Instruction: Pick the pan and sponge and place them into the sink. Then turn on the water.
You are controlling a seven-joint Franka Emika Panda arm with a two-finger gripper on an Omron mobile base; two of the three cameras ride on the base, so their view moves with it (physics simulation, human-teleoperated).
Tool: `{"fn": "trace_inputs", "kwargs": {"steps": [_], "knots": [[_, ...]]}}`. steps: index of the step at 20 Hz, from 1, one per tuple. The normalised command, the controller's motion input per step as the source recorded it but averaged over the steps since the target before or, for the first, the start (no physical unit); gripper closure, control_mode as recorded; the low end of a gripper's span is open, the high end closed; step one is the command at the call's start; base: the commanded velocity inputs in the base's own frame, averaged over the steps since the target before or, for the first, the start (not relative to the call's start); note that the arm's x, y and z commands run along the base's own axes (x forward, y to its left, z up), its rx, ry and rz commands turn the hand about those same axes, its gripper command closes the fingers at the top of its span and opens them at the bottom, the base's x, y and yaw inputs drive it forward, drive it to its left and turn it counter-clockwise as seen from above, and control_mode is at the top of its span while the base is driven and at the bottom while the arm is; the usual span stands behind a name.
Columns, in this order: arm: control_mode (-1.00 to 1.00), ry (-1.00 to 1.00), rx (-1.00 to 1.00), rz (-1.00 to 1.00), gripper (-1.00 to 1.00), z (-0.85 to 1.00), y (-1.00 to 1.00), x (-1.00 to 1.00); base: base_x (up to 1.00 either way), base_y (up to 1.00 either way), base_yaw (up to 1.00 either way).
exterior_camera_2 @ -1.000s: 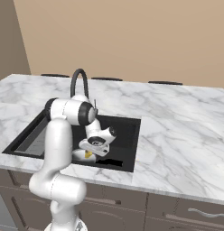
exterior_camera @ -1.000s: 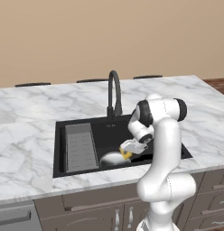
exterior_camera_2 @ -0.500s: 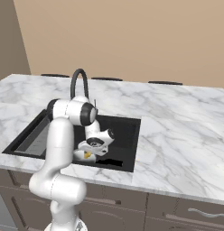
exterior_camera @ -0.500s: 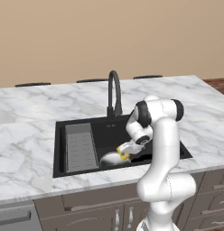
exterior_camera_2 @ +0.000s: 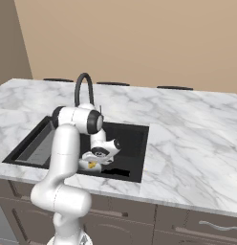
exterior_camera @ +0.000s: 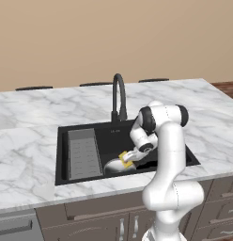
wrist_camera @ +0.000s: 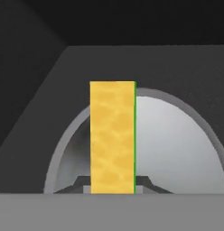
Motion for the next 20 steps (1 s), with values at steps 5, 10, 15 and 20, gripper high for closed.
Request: {"fn": "trace_inputs", "kwargs": {"steps": [5,10,15,20], "knots": [[-1.0,-0.09,0.0,0.04,1.0,-0.17,0.08,0.16,0.0,0.0,0.0],[-1.0,-0.08,0.0,0.04,1.0,-0.18,0.07,0.16,0.0,0.0,0.0],[-1.0,-0.08,0.0,0.04,1.0,-0.17,0.04,0.12,0.0,0.0,0.0],[-1.0,-0.08,0.0,0.04,1.0,-0.15,0.03,0.11,0.0,0.0,0.0]]}}
